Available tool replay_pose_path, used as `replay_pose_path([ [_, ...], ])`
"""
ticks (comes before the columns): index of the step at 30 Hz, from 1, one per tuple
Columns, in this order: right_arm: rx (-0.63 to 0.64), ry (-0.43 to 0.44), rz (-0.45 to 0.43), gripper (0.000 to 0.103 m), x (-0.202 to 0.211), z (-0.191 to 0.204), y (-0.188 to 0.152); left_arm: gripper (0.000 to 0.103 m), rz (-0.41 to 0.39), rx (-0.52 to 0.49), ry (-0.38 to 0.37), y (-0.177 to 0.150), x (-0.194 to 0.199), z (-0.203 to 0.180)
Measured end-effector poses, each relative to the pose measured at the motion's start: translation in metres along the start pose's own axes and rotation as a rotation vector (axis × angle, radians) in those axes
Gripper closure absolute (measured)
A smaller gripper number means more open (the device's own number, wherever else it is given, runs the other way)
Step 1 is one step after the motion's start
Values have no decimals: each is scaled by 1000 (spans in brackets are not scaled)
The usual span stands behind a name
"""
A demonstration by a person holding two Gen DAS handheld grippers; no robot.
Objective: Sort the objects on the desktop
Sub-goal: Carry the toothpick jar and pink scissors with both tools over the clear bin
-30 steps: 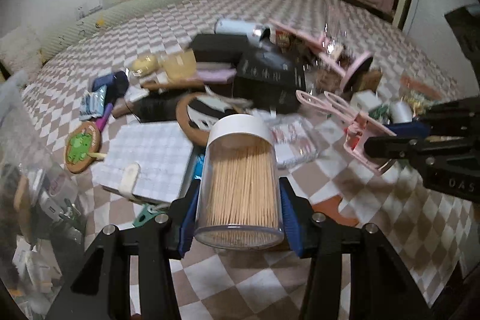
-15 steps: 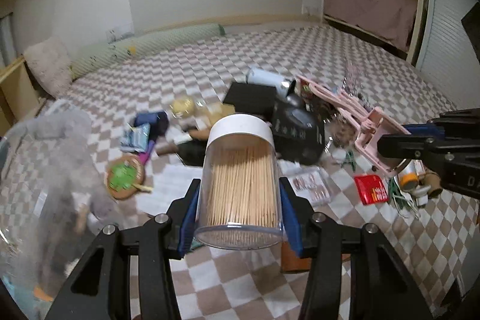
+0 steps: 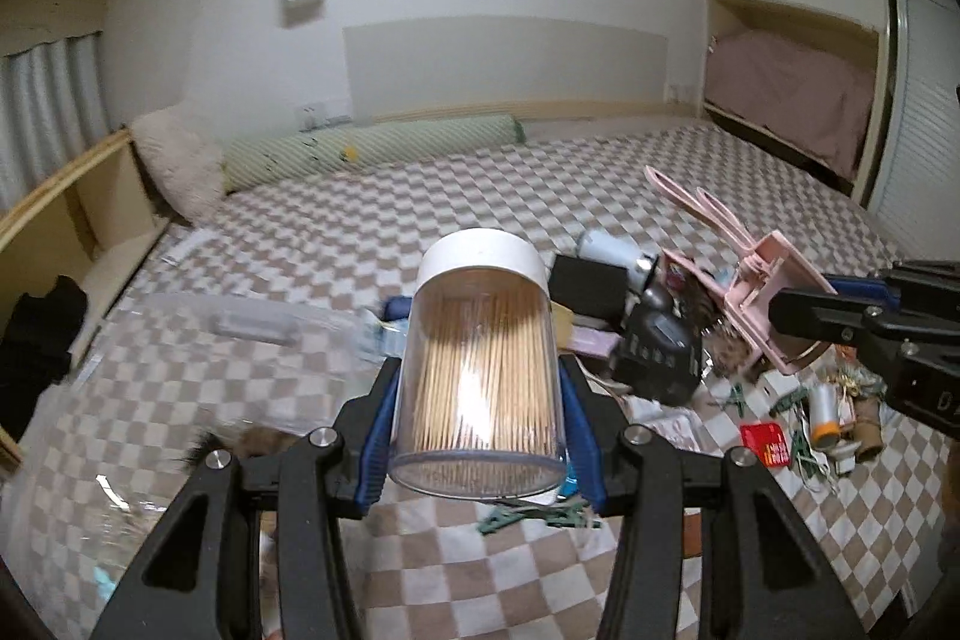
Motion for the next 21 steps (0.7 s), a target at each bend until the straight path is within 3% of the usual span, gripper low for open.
replay_pose_path([
  [9,18,38,-53,86,-3,47,29,54,-39,43,108,9,40,73],
  [21,114,164,-67,86,-33,153,61,54,-29,115,253,-3,72,175],
])
Point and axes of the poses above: each gripper's, at about its wrist camera, not at the fingertips, and x roughly against the way its jaws point, z to its left, y to its top, the point moved 9 cm from there along -x, roughly the way its jaws point, and after that the axes turned 9 degrees about y, right-handed, at the moved point
